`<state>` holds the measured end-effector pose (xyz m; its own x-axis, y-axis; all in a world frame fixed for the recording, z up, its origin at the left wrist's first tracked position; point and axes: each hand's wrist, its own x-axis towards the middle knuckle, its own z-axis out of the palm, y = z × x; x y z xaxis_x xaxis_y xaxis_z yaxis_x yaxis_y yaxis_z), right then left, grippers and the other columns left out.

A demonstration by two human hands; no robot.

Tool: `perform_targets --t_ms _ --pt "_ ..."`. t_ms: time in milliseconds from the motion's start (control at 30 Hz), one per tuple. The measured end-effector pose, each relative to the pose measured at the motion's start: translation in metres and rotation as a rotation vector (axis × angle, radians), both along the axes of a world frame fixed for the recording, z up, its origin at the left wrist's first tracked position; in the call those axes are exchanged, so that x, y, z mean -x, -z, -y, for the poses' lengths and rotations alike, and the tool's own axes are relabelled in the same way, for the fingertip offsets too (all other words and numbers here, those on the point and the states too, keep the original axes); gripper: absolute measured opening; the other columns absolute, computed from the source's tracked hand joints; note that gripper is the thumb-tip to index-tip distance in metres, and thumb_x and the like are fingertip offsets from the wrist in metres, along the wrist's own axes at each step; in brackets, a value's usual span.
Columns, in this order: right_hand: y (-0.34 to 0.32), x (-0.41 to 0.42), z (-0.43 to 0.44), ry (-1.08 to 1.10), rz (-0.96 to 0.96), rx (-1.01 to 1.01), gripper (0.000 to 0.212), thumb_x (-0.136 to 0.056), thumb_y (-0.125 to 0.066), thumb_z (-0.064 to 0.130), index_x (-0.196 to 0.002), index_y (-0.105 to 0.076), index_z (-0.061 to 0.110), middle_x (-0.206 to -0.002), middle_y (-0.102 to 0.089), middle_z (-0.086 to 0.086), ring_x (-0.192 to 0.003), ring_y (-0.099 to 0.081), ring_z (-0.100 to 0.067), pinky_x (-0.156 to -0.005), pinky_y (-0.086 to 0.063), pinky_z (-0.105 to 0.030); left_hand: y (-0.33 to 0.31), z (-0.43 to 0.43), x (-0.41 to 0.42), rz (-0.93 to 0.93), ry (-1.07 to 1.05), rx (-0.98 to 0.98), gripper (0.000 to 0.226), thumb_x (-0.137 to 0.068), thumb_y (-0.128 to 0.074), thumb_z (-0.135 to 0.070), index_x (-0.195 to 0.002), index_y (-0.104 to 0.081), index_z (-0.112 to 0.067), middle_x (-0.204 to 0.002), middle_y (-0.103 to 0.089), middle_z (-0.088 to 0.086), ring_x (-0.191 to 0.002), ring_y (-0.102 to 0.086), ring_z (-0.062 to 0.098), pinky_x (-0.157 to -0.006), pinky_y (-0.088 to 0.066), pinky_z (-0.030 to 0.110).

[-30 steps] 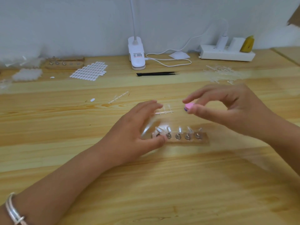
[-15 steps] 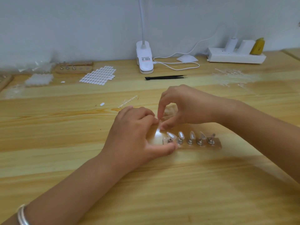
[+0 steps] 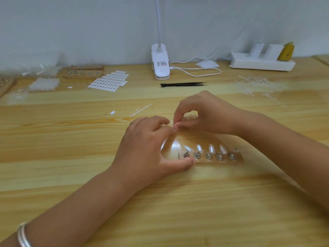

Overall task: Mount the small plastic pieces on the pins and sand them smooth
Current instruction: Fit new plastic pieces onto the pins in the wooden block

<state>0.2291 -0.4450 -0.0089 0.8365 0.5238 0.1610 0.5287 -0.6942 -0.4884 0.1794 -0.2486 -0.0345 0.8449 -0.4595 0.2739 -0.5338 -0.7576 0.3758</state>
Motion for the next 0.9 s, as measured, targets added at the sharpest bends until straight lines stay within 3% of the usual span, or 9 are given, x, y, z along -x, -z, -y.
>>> perform_targets --t_ms 233,367,467,700,900 --pt "0.003 -0.001 0.002 -0.055 0.044 0.024 0.009 -0.086 -0.080 0.016 -0.093 -0.081 0.011 -0.094 -0.075 -0.001 -0.085 -0.067 -0.014 -0.082 -0.050 -0.038 -0.001 0.000 0.000 -0.004 -0.009 -0.022 0.083 -0.058 -0.044 -0.083 -0.110 -0.073 -0.026 -0.131 -0.058 -0.007 -0.124 -0.046 0.014 -0.103 -0.020 0.023" --pt "0.004 -0.001 0.005 -0.024 0.032 -0.007 0.009 -0.085 -0.080 0.019 -0.092 -0.079 0.013 -0.090 -0.075 0.003 -0.085 -0.067 -0.015 -0.082 -0.051 -0.042 -0.003 -0.001 0.000 0.040 0.015 -0.098 0.076 -0.064 -0.046 -0.079 -0.105 -0.076 -0.024 -0.122 -0.064 -0.004 -0.121 -0.051 0.017 -0.102 -0.030 0.031" --pt "0.005 0.000 0.006 -0.028 0.030 -0.016 0.005 -0.085 -0.080 0.015 -0.087 -0.077 0.011 -0.089 -0.075 0.006 -0.083 -0.066 -0.008 -0.081 -0.050 -0.032 -0.004 0.000 -0.001 0.071 0.019 -0.159 0.074 -0.066 -0.047 -0.078 -0.109 -0.075 -0.025 -0.113 -0.069 -0.006 -0.119 -0.056 0.020 -0.101 -0.038 0.036" --pt "0.001 -0.008 0.001 -0.005 -0.062 -0.031 0.010 -0.089 -0.072 0.009 -0.081 -0.069 0.013 -0.090 -0.075 0.008 -0.083 -0.064 -0.002 -0.075 -0.039 -0.012 -0.005 0.001 -0.001 0.111 0.032 -0.189 0.071 -0.067 -0.047 -0.076 -0.101 -0.076 -0.020 -0.107 -0.070 -0.006 -0.114 -0.059 0.020 -0.099 -0.034 0.033" --pt "-0.007 0.009 0.018 0.082 0.040 -0.149 0.013 -0.086 -0.075 0.009 -0.078 -0.065 0.008 -0.084 -0.074 0.006 -0.081 -0.064 -0.009 -0.077 -0.046 -0.022 -0.001 -0.001 -0.002 0.110 0.050 -0.152 0.067 -0.069 -0.050 -0.074 -0.096 -0.075 -0.018 -0.104 -0.069 -0.007 -0.108 -0.059 0.019 -0.096 -0.035 0.031"
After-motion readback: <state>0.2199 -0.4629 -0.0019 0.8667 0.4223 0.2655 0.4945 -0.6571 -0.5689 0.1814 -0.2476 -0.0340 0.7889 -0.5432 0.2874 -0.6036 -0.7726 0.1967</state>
